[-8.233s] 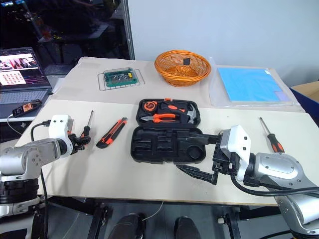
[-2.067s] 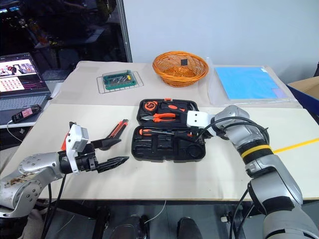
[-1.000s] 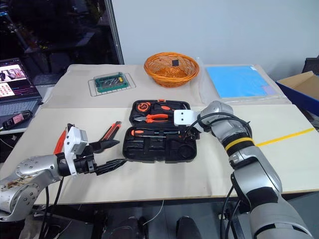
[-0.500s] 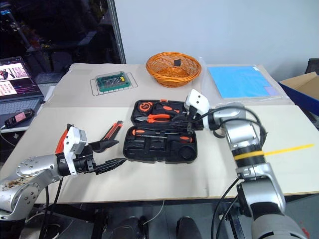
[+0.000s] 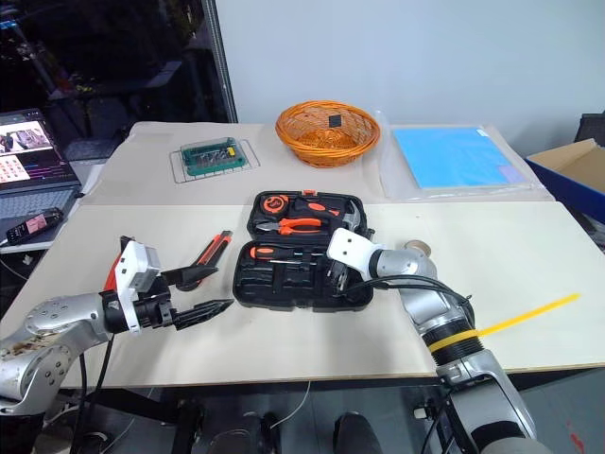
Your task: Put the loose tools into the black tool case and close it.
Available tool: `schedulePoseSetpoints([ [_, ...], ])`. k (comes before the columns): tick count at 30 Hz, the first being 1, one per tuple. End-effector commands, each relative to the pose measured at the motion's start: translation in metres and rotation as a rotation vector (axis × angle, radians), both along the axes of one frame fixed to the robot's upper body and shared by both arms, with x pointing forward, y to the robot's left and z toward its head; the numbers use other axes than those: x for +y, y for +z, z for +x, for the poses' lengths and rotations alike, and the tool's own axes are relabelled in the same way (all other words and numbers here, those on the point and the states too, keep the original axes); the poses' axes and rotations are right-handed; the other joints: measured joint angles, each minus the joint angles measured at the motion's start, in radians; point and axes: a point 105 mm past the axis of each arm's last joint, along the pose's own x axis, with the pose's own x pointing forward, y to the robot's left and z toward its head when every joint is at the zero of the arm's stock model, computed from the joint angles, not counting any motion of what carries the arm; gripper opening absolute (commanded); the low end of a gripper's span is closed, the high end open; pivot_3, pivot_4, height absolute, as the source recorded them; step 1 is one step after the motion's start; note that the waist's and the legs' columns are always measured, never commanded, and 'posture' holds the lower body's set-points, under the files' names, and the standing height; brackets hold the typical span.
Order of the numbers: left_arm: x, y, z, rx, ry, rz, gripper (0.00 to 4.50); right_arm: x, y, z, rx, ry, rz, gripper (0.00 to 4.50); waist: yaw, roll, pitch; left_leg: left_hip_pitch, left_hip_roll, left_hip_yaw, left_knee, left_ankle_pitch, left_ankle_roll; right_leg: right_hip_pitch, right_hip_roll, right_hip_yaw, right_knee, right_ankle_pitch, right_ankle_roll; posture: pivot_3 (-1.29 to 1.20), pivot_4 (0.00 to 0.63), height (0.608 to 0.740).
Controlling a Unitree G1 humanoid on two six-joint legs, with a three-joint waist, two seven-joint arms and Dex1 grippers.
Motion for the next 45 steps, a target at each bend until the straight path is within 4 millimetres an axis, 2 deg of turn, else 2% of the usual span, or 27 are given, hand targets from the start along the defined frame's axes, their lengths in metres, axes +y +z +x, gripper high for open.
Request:
schedulePoseSetpoints([
  [1,0.044,0.007,0.028,-0.041,0.334,-0.072,4.25,0.009,0.084,-0.017,-0.082,0.087,0.401,0.01,0.001,0.001,0.004,-0.001,0.0,0.0,0.0,0.0,0.0,0.0,0.0,0.0,0.002,0.0,0.0,0.0,0.15,0.74],
  [3,0.073,0.007,0.042,-0.038,0.542,-0.088,4.25,0.006,0.101,-0.044,-0.061,0.186,0.408,0.58,0.007,0.0,0.007,-0.002,0.0,0.0,0.0,0.001,0.0,-0.001,0.001,0.0,0.003,0.001,0.002,0.0,0.15,0.74],
  [4,0.087,0.006,0.046,-0.031,0.608,-0.087,4.25,0.011,0.102,-0.053,-0.053,0.222,0.393,0.76,0.015,0.0,0.008,-0.003,0.0,-0.001,0.0,0.001,0.0,-0.001,0.001,-0.001,0.002,0.005,0.009,0.0,0.15,0.74],
  [7,0.127,0.002,0.059,0.009,0.798,-0.031,4.25,0.013,0.104,-0.08,0.001,0.282,0.387,1.79,0.028,-0.003,0.007,-0.004,0.0,-0.004,0.0,0.0,0.0,0.0,0.0,-0.008,-0.001,0.005,0.009,0.0,0.15,0.74],
  [9,0.137,0.0,0.063,0.028,0.844,0.002,4.25,0.009,0.098,-0.089,0.02,0.282,0.346,2.45,0.031,-0.004,0.007,-0.004,0.001,-0.005,0.0,-0.001,-0.001,-0.002,0.0,-0.01,-0.002,0.005,0.008,0.0,0.15,0.74],
  [11,0.143,-0.005,0.069,0.082,0.873,0.039,4.25,0.002,0.098,-0.095,0.022,0.272,0.339,3.1,0.038,-0.004,0.008,-0.005,0.0,-0.005,0.0,-0.002,-0.001,-0.003,-0.003,-0.011,-0.003,0.0,0.001,0.0,0.15,0.74],
  [12,0.147,-0.008,0.071,0.108,0.881,0.051,4.25,0.002,0.099,-0.097,0.022,0.27,0.337,3.64,0.04,-0.004,0.008,-0.006,-0.001,-0.005,0.0,-0.002,-0.001,-0.003,-0.007,-0.014,-0.003,0.0,0.001,0.0,0.15,0.74],
  [14,0.154,-0.011,0.075,0.137,0.896,0.086,4.25,0.003,0.1,-0.097,0.015,0.263,0.325,4.29,0.043,-0.005,0.008,-0.006,-0.002,-0.004,0.0,-0.002,-0.001,-0.004,-0.014,-0.023,-0.003,0.001,0.001,0.0,0.15,0.74],
  [15,0.157,-0.012,0.075,0.144,0.908,0.104,4.25,0.003,0.1,-0.098,0.013,0.262,0.323,4.46,0.044,-0.005,0.008,-0.006,-0.002,-0.003,0.0,-0.002,-0.001,-0.005,-0.015,-0.025,-0.003,0.001,0.001,0.0,0.15,0.74],
  [19,0.167,-0.028,0.071,0.207,0.933,0.157,4.25,0.003,0.094,-0.101,0.022,0.264,0.297,4.46,0.042,-0.006,0.009,-0.007,-0.001,-0.003,0.0,-0.003,-0.002,-0.006,-0.016,-0.027,-0.002,0.001,0.001,0.0,0.15,0.74],
  [23,0.161,-0.043,0.064,0.26,0.908,0.151,3.16,0.003,0.09,-0.104,0.02,0.261,0.282,4.5,0.044,-0.006,0.009,-0.007,-0.001,-0.003,-0.001,-0.003,-0.002,-0.007,-0.016,-0.029,-0.002,0.001,0.001,0.0,0.15,0.74],
  [25,0.159,-0.045,0.061,0.261,0.904,0.151,2.34,0.002,0.09,-0.105,0.016,0.26,0.283,4.5,0.044,-0.006,0.009,-0.007,-0.001,-0.003,-0.001,-0.003,-0.002,-0.007,-0.017,-0.029,-0.002,0.001,0.001,0.0,0.15,0.74],
  [26,0.158,-0.045,0.061,0.257,0.9,0.144,2.13,0.001,0.089,-0.105,0.014,0.259,0.283,4.5,0.044,-0.006,0.009,-0.007,-0.001,-0.003,-0.001,-0.003,-0.002,-0.006,-0.017,-0.029,-0.003,0.001,0.001,0.0,0.15,0.74],
  [28,0.154,-0.037,0.062,0.206,0.876,0.12,1.34,0.0,0.088,-0.105,0.013,0.259,0.286,4.5,0.044,-0.006,0.009,-0.007,-0.001,-0.003,-0.001,-0.003,-0.002,-0.006,-0.018,-0.029,-0.003,0.001,0.001,0.0,0.15,0.74],
  [30,0.142,-0.014,0.064,0.114,0.797,0.03,0.55,-0.001,0.088,-0.106,0.008,0.263,0.292,4.5,0.046,-0.007,0.009,-0.007,-0.001,-0.003,-0.001,-0.003,-0.002,-0.006,-0.019,-0.029,-0.003,0.001,0.0,0.0,0.15,0.74],
  [33,0.112,0.026,0.062,0.006,0.58,-0.052,0.47,-0.004,0.088,-0.109,-0.008,0.264,0.305,4.5,0.051,-0.01,0.011,-0.007,-0.001,-0.004,-0.001,-0.003,-0.002,-0.006,-0.019,-0.03,-0.003,0.001,0.0,0.0,0.15,0.74],
  [35,0.074,0.044,0.055,-0.016,0.344,-0.018,0.47,-0.008,0.088,-0.112,-0.019,0.256,0.321,4.5,0.053,-0.011,0.011,-0.011,-0.001,-0.005,-0.001,-0.003,-0.002,-0.009,-0.019,-0.031,-0.003,0.001,0.0,0.0,0.15,0.74],
  [39,0.006,0.052,0.043,-0.035,-0.062,0.146,0.47,-0.024,0.086,-0.12,-0.029,0.208,0.318,4.5,0.06,-0.011,0.011,-0.016,-0.003,-0.005,0.002,-0.003,-0.002,-0.011,-0.018,-0.033,-0.003,0.001,0.0,0.0,0.15,0.74],
  [42,-0.036,0.047,0.052,-0.082,-0.288,0.269,0.47,-0.042,0.081,-0.129,-0.011,0.138,0.295,4.5,0.067,-0.01,0.011,-0.016,-0.005,-0.005,0.004,-0.003,-0.001,-0.005,-0.017,-0.033,-0.003,0.001,0.002,0.0,0.15,0.74],
  [45,-0.067,0.036,0.07,-0.088,-0.41,0.358,0.47,-0.059,0.078,-0.139,0.001,0.071,0.26,4.5,0.072,-0.01,0.011,-0.015,-0.005,-0.005,0.007,-0.003,0.0,-0.002,-0.014,-0.034,-0.003,0.004,0.01,0.0,0.15,0.74],
])
